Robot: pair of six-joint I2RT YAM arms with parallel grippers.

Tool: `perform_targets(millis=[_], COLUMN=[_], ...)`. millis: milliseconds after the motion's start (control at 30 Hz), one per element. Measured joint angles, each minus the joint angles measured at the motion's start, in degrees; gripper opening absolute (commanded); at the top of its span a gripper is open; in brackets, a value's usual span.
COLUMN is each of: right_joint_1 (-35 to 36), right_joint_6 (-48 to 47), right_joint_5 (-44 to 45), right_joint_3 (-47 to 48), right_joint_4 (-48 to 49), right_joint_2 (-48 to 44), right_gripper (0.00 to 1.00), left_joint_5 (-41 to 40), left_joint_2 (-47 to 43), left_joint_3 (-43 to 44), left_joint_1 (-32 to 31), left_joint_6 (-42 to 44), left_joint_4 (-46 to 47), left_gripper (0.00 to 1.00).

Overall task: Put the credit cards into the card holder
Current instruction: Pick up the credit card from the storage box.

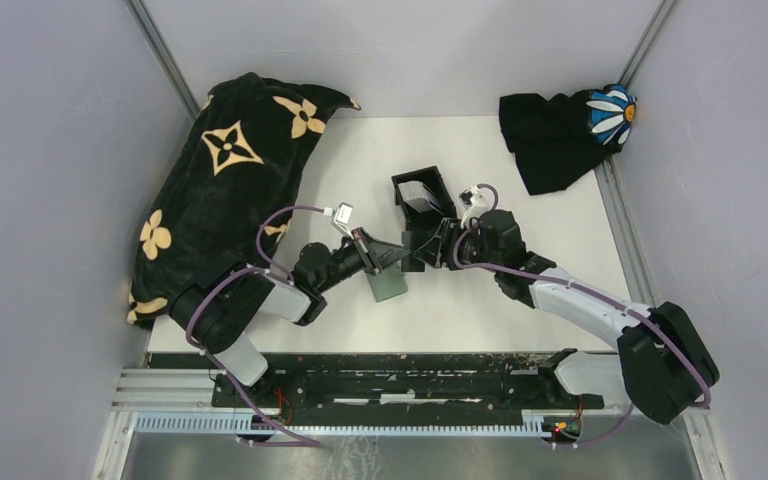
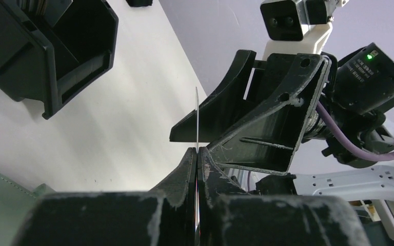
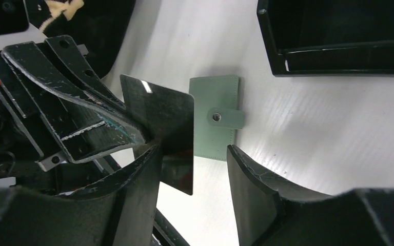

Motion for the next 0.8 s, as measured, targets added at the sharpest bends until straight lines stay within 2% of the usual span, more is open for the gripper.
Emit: perform_targets(millis=[133, 200, 267, 400, 467, 533, 667, 800], right_joint_1=[-0.1, -0.1, -0.1, -0.7, -1.3, -1.6, -1.8, -1.3], right_joint_6=[2.1, 3.1, 4.2, 7.0, 8.9, 10.7, 12.8, 11.5], right_joint_5=[-1.3, -2.0, -2.8, -4.5, -5.6, -6.5, -8.1, -8.5], right_joint_3=[-0.5, -1.2, -1.9, -3.6, -4.3, -4.9, -5.1, -4.2], right_joint_4=[3.6, 5.7, 7.6, 12.5, 15.5, 18.0, 20.9, 17.7], right_joint_2=[1.7, 2.2, 2.5, 3.1, 3.9, 4.8, 5.6, 5.4], right_gripper=[0.52, 0.46, 0.37, 0.11, 0.02, 0.01, 0.01, 0.01], left_joint_5=[0.0, 0.0, 0.0, -0.2, -0.7, -0.8, -1.4, -3.7], left_joint_2=[1.6, 2.9, 4.0, 5.5, 6.0, 6.2, 6.0, 0.7], left_joint_3=[0.0, 0.0, 0.0, -0.1, -0.3, -0.4, -0.8, -1.8], left_joint_1=[0.0, 0.0, 0.0, 0.3, 0.9, 1.3, 1.8, 1.4], left_joint_6=[-2.4, -3.7, -4.8, -6.9, -7.4, -7.8, -7.9, -6.4], left_joint_4=[2.4, 4.1, 5.6, 7.8, 8.2, 8.2, 7.1, -1.3], left_gripper=[0.03, 0.03, 0.03, 0.03, 0.08, 0.18, 0.32, 0.34])
